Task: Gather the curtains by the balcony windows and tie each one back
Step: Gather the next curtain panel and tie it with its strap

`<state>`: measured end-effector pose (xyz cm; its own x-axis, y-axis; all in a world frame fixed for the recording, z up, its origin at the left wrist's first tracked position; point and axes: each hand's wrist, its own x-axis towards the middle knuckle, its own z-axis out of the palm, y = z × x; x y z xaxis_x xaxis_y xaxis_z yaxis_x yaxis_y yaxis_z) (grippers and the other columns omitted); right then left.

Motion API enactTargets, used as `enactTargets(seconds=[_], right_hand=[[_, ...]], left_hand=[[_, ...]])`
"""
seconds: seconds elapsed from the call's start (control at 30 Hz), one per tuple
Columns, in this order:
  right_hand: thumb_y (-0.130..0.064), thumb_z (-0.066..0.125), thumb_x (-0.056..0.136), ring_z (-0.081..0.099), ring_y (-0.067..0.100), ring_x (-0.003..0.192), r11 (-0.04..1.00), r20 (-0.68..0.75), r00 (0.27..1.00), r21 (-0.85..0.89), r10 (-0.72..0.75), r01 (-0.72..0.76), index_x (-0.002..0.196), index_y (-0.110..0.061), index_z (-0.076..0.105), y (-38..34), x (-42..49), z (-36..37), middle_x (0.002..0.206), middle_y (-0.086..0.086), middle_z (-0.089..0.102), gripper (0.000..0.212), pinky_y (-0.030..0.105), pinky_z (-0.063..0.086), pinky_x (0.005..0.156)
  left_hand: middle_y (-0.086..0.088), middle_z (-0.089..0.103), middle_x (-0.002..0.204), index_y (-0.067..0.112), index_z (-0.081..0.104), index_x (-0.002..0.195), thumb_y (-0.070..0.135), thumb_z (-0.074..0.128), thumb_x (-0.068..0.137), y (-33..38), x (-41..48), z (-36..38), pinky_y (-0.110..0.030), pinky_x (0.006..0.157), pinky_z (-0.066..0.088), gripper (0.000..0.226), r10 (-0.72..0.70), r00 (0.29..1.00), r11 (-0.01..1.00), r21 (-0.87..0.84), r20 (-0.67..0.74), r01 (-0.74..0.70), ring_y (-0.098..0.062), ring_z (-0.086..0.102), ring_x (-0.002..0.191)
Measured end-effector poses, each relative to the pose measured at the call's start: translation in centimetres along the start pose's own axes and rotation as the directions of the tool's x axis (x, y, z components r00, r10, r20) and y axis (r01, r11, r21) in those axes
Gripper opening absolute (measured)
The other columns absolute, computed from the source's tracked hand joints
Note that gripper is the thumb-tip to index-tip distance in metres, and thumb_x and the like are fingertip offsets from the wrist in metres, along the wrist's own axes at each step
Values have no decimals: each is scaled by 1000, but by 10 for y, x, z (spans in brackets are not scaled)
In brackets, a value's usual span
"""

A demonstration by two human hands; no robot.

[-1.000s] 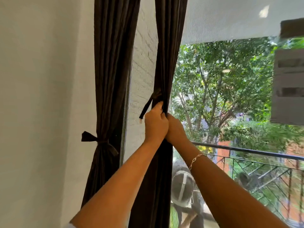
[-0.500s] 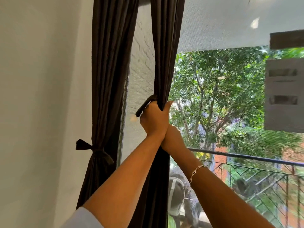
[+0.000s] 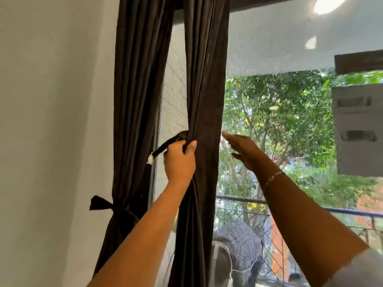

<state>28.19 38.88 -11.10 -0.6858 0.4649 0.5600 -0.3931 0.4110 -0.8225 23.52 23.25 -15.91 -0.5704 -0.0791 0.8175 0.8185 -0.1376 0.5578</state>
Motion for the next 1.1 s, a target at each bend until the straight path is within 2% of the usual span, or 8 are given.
enactTargets(seconds=[0.13,0.33,0.43,0.57,0.7,0.87,1.0,1.1], right_hand=[[-48,53,83,55,20,116,940,327,945,316,17,-126,110,-19,65,8,19,18,118,5,65,42,37,41,105],[-22,67,73,72,20,79,832,307,950,541,-57,-125,90,-7,74,11,23,47,86,9,75,23,31,59,66],[0,64,78,72,19,72,919,252,962,395,-109,1,91,-5,70,12,16,46,81,7,74,15,27,58,61],[5,68,75,70,23,71,980,49,980,56,-195,192,99,2,67,11,-6,53,94,17,70,25,34,59,64],[-7,54,83,60,36,89,696,-97,863,-639,-496,328,100,2,60,21,-34,79,99,22,61,20,37,46,73],[-41,36,95,59,29,99,840,-208,922,-511,-327,182,135,-24,31,23,-63,111,118,13,59,44,36,43,77],[-21,37,98,55,27,108,583,-56,862,-758,-504,292,143,-13,23,29,-69,116,138,7,42,47,37,49,83],[-20,34,99,52,26,113,574,-20,865,-755,-501,315,148,-16,13,31,-74,115,149,5,29,53,32,46,85]], left_hand=[[3,66,83,7,67,97,10,56,91,-8,10,-12,-16,72,54,13,-92,987,962,-245,133,123,-7,65,74],[7,66,76,7,69,90,11,58,89,-19,22,-24,-16,65,53,11,-112,988,967,-217,103,132,-3,65,67],[-8,70,87,1,68,95,18,58,90,-26,27,-29,-36,80,51,20,-30,1000,999,-10,4,30,-26,65,88],[-16,69,94,1,67,100,28,54,92,-28,25,-29,-36,77,46,31,44,996,969,246,-80,-23,-32,62,93],[-16,69,97,3,67,104,25,52,93,-22,15,-14,-29,75,41,29,118,987,948,310,-106,-80,-30,62,95],[-13,69,107,7,66,112,20,53,92,-19,15,-2,-27,83,40,27,20,997,986,169,-80,-6,-28,59,105],[-11,70,86,9,69,90,39,54,90,-18,17,-3,-35,79,47,34,-155,986,984,-79,67,160,-28,64,89],[-6,67,78,12,66,83,35,65,82,-15,17,-5,-33,74,52,22,-189,944,918,-292,271,268,-23,66,80]])
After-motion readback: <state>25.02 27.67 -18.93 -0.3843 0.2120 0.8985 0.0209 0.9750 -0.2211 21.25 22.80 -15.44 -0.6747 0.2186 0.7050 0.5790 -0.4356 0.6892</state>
